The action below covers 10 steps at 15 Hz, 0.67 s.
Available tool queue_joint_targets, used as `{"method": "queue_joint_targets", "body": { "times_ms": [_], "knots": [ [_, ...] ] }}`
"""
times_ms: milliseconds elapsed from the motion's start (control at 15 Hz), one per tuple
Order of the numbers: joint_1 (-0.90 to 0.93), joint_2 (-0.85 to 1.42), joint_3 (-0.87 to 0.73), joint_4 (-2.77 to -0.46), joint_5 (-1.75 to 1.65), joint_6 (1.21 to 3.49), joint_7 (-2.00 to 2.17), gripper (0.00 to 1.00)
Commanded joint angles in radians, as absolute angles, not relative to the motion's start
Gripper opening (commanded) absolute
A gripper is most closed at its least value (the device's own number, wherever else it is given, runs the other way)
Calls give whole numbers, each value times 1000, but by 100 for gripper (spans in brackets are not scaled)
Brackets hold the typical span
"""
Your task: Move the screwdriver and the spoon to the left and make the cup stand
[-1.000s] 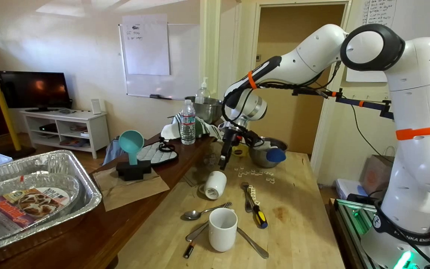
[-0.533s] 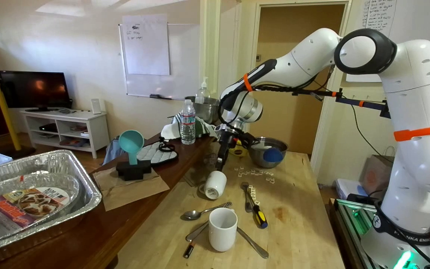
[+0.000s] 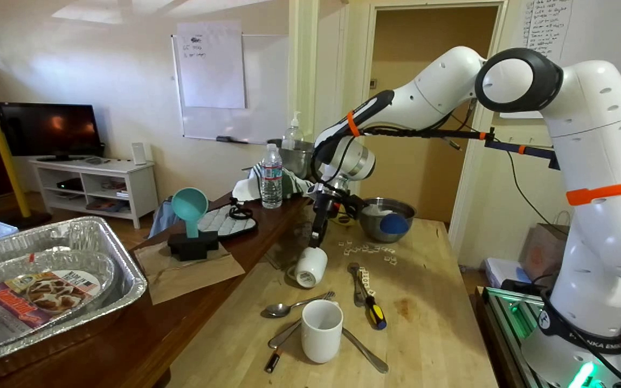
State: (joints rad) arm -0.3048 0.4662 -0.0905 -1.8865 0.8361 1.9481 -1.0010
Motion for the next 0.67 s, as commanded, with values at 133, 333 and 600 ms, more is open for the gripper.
{"method": "queue_joint_targets", "body": {
  "times_ms": [133, 333, 600],
  "knots": [
    [-321, 503, -84, -1846, 841, 1877, -1011, 76],
    [-324, 501, -85, -1839, 845, 1862, -1013, 58],
    [-324, 491, -86, -1836, 841, 1848, -1013, 19]
  ]
}}
